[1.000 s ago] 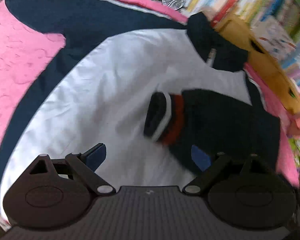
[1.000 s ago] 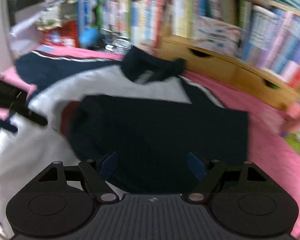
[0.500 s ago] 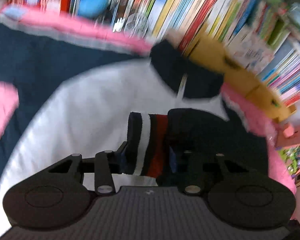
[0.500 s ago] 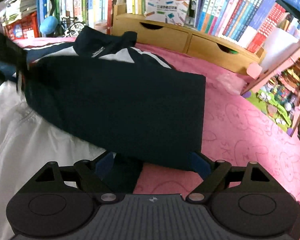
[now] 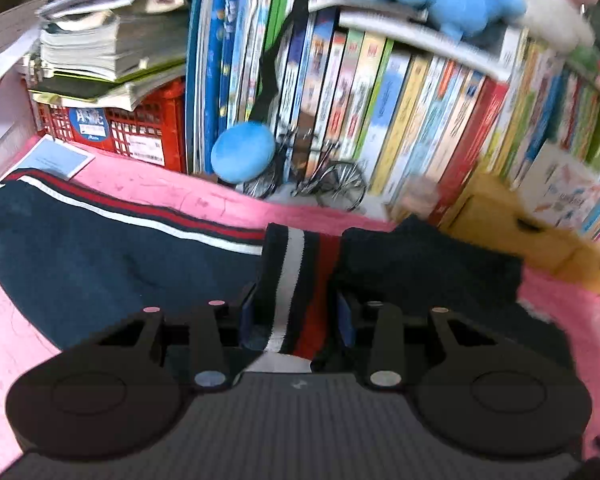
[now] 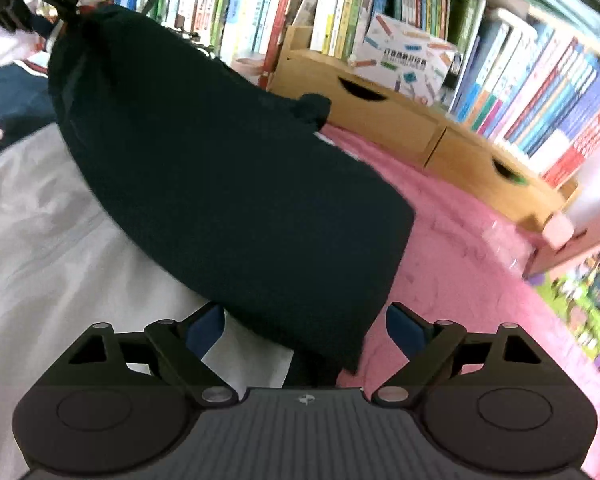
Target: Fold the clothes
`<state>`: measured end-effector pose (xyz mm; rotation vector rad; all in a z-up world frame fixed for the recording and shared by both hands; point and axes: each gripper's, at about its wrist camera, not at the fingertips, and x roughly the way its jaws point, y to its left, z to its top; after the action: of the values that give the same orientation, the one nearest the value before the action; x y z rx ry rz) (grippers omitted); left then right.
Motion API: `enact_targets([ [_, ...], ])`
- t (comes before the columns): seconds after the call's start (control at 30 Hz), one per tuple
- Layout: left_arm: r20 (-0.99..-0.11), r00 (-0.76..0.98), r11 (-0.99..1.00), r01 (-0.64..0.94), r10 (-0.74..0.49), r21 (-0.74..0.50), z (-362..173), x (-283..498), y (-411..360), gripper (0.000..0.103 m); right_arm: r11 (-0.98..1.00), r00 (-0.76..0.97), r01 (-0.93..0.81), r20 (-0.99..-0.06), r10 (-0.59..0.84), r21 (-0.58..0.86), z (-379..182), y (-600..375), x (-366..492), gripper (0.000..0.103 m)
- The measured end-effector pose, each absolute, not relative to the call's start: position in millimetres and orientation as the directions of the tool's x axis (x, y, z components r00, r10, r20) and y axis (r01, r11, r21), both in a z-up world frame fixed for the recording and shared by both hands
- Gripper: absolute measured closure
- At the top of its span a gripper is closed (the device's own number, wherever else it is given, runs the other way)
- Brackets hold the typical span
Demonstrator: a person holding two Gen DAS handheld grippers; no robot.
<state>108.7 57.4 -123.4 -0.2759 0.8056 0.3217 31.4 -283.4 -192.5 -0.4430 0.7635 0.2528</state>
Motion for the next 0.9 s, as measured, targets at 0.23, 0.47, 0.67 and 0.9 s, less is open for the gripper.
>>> enact_targets([
  [0.23, -0.815, 0.565, 0.94, -0.331, 0.125, -0.086, -170.1, 126.3, 50.4, 0.063, 0.861, 0.763, -0.209, -0.628, -0.154, -0.464, -209.6, -301.2, 50.0, 0.007],
  [0.47, -0.809, 0.553, 0.948, -0.318, 0.2, 0.016, -180.8, 134.7, 52.1, 0.062, 0.843, 0.755, -0.303, -0.652, -0.072, -0.444, -202.5, -306.1, 36.2, 0.005],
  [0.67, -0.836, 0.497, 0.949, -0.304, 0.235, 0.086, -196.0, 141.6, 77.9, 0.051, 0.883, 0.699, -0.266, -0.708, -0.099, -0.387, -211.3, -333.2, 44.4, 0.001],
  [0.9, -0.85, 0.507, 0.946, -0.321, 0.144, -0.031, -166.9, 123.6, 78.3, 0.027, 0.911, 0.668, -0.296, -0.744, -0.017, -0.287, -181.4, -328.3, 37.6, 0.001],
])
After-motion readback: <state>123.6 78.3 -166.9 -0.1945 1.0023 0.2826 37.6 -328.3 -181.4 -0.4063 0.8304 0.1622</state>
